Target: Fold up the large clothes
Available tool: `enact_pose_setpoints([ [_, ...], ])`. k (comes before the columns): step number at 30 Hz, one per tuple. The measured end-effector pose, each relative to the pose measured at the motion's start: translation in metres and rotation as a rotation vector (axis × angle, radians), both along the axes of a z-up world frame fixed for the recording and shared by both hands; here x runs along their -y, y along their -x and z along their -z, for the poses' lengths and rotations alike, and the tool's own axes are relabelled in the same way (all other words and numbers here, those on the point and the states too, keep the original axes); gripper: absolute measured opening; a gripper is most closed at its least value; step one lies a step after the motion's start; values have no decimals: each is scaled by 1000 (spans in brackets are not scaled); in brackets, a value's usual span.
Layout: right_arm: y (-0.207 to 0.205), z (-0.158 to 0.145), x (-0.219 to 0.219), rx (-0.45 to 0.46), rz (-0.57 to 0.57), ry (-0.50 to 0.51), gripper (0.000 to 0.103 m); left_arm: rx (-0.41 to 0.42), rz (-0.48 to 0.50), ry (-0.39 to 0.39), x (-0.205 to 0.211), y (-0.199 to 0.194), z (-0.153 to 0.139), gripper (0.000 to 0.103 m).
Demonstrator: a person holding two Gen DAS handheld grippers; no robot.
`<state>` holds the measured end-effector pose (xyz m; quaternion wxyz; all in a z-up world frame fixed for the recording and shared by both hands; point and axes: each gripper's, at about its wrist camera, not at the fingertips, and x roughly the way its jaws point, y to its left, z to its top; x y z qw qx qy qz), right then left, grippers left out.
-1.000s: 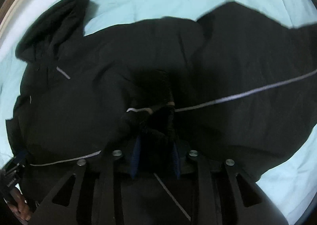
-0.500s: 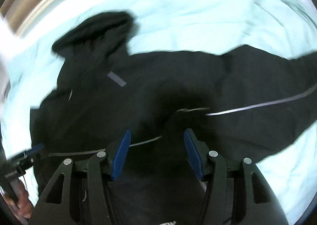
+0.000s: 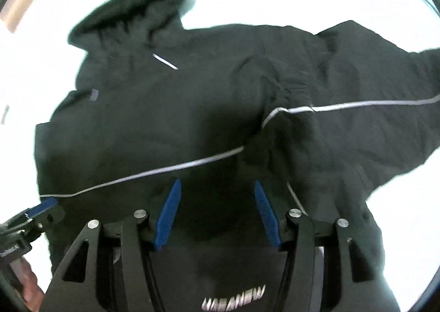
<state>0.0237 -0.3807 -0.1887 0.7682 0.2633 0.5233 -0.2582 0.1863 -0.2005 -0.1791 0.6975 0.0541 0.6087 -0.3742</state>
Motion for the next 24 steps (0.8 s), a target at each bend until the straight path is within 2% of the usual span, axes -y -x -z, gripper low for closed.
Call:
enact_pose_setpoints([
  [2, 21, -23, -13, 30, 14, -2, 58, 21, -3, 19, -15, 10, -16, 59],
  [8, 74, -65, -58, 79, 50, -8, 58, 105, 19, 78, -55, 59, -64, 59],
  [14, 130, -86, -67, 95, 87, 22, 58, 168, 39, 111, -73, 100, -91, 59],
  [18, 164, -95, -49, 97, 108, 34, 59, 176, 11, 124, -70, 122, -101, 60],
  [22, 198, -105, -7, 137, 134, 29, 61, 205, -30, 120, -55, 147, -112, 60],
  [24, 209, -110, 16, 129, 141, 38, 61, 203, -63, 124, -45, 158, -117, 60],
])
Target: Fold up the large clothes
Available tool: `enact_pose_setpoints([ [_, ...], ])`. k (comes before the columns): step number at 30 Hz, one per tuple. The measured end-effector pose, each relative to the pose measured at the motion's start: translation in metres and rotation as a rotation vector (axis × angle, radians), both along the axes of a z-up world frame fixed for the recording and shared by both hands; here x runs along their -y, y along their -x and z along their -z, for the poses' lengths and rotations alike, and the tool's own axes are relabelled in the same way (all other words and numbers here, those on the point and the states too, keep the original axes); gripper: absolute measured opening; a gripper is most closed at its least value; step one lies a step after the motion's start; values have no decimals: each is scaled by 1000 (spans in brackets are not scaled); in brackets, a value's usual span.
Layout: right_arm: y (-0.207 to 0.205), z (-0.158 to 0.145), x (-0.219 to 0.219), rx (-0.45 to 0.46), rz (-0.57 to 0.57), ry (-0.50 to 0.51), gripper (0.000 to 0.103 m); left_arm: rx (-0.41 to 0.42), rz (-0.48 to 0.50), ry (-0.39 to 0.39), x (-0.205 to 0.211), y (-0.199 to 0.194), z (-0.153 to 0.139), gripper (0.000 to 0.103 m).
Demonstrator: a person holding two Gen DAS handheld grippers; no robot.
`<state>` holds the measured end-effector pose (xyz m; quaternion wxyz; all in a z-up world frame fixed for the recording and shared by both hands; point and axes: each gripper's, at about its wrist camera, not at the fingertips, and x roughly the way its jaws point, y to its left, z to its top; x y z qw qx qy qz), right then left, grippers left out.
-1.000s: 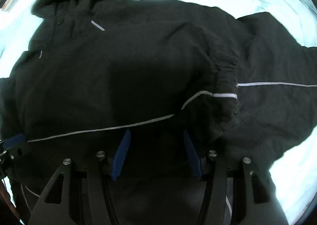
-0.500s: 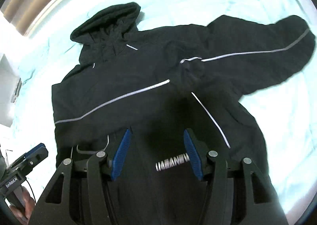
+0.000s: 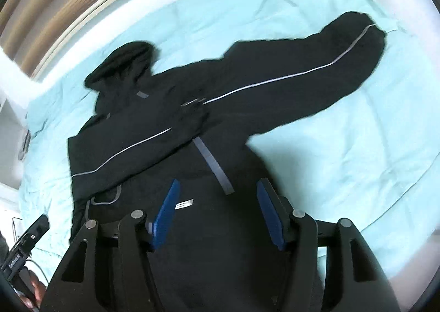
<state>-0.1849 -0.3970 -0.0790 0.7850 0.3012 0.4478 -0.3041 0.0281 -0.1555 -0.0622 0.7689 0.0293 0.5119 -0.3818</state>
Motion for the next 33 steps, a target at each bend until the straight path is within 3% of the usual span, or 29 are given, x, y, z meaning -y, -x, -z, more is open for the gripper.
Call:
enact_pose_setpoints([
  [3, 27, -13, 45, 7, 16, 17, 63, -33, -27, 26, 25, 21, -2, 60],
  [7, 75, -25, 119, 22, 99, 44, 75, -25, -22, 11, 69, 49, 1, 60],
  [14, 132, -29, 237, 49, 215, 57, 76, -57, 16, -7, 148, 79, 5, 60],
  [20, 126, -16, 328, 68, 258, 63, 76, -25, 7, -80, 191, 77, 8, 60],
  [28, 92, 36, 418, 34, 285, 46, 76, -62, -4, -150, 242, 52, 43, 60],
  [31, 81, 50, 433, 48, 250, 21, 91, -76, 17, -168, 265, 47, 56, 60],
  [33, 73, 50, 432, 54, 208, 37, 91, -75, 26, -181, 282, 44, 65, 60],
])
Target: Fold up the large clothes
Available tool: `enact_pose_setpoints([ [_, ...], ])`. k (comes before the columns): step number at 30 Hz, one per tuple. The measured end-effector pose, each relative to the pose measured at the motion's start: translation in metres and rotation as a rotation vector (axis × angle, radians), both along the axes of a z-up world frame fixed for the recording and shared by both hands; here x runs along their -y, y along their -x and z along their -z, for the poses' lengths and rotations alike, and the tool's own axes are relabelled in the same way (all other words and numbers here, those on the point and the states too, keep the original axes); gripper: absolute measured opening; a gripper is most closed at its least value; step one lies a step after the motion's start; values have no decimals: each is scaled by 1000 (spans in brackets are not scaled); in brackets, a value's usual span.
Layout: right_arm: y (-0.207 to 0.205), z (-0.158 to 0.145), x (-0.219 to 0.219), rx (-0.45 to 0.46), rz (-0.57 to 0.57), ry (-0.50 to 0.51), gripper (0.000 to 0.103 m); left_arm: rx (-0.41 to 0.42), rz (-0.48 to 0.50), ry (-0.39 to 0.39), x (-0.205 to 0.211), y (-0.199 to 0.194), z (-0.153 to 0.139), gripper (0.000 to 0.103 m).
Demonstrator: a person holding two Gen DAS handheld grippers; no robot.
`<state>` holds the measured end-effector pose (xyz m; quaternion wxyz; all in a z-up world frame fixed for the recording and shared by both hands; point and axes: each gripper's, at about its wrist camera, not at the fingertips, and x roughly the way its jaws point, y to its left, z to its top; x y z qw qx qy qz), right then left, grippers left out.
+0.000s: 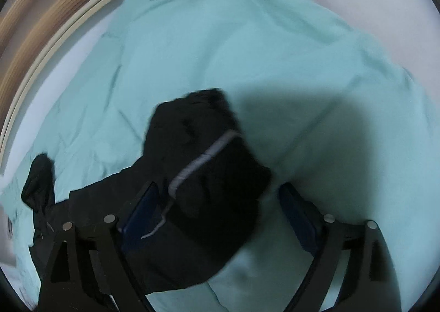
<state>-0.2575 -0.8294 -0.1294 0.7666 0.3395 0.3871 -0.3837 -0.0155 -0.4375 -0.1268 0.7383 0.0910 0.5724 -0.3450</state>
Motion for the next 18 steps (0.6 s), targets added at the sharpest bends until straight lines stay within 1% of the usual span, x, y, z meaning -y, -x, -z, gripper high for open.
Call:
enact_pose_setpoints([
  [1, -7, -3, -3, 13, -47, 19, 78, -1, 4, -1, 8, -2, 3, 60],
  [2, -10, -4, -7, 16, -74, 26, 59, -2, 8, 0, 15, -4, 7, 60],
  [4, -16, -7, -13, 9, -102, 29, 38, -2, 11, 3, 28, -8, 12, 59],
  [5, -16, -12, -15, 22, -108, 32, 32, -2, 19, 11, 38, -11, 16, 59],
  [7, -11, -25, -18, 46, -111, 59, 27, 5, 35, 14, 56, -15, 24, 59],
  [10, 3, -49, -27, 35, -90, 158, 24, 7, 68, 13, 80, -21, 38, 59],
  [11, 10, -53, -28, 33, -73, 174, 23, 0, 78, 8, 89, -22, 45, 59],
  [12, 16, -53, -23, 39, -54, 168, 23, -15, 88, -5, 100, -23, 57, 59],
  [13, 20, -48, -18, 36, -38, 150, 23, -25, 93, -16, 106, -24, 64, 59],
  [15, 23, -31, -11, 5, -16, 112, 23, -60, 101, -64, 120, -25, 91, 59],
  [16, 24, -19, -7, -9, -4, 81, 23, -78, 102, -105, 125, -26, 107, 59],
  [17, 24, -5, -3, -26, 4, 47, 23, -84, 111, -131, 129, -26, 117, 59],
  [18, 23, 1, 0, -36, 7, 36, 23, -74, 128, -151, 132, -25, 125, 59],
])
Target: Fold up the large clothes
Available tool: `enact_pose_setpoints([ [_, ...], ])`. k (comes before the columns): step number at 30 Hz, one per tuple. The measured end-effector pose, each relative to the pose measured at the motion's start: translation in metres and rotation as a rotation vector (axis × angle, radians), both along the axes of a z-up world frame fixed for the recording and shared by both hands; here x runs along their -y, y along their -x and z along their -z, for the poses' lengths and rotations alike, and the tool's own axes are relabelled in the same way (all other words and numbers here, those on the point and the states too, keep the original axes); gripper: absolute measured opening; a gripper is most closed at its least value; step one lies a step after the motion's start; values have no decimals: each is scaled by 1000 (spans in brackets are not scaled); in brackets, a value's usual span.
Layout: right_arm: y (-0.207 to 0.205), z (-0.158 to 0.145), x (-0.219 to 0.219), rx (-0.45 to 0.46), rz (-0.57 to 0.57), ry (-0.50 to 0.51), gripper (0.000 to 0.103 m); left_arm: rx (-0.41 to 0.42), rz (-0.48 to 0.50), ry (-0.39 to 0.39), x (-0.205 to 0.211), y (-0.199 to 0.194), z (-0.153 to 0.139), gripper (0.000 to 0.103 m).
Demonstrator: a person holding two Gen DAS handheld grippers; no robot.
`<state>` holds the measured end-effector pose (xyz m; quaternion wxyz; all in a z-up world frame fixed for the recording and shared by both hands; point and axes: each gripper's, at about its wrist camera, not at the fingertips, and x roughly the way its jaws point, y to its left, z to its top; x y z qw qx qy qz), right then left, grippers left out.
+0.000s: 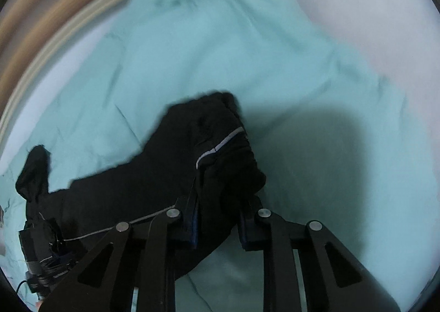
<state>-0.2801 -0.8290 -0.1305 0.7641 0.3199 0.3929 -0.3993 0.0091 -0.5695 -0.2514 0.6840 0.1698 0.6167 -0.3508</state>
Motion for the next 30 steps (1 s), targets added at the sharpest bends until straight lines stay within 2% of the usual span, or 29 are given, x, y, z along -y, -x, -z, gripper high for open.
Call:
enact_pose_setpoints([
  [4, -11, 6, -6, -54, -5, 28, 23, 0, 42, -13, 4, -1, 0, 59],
  [9, -25, -22, -31, -7, -54, 81, 22, -32, 11, 101, -23, -7, -34, 59],
  [13, -47, -50, -68, 31, -151, 145, 21, 3, -4, 168, -60, -8, -66, 60],
  [19, -108, -75, -141, 19, -304, 242, 19, 80, -79, 228, -136, -22, -106, 60],
  [21, -128, -82, -168, 9, -354, 261, 18, 97, -131, 246, -168, -28, -118, 60],
  [25, -170, -88, -238, -23, -466, 308, 18, 114, -219, 271, -235, -44, -130, 60],
  [30, -218, -93, -312, -35, -550, 331, 18, 139, -314, 278, -312, -65, -142, 60],
])
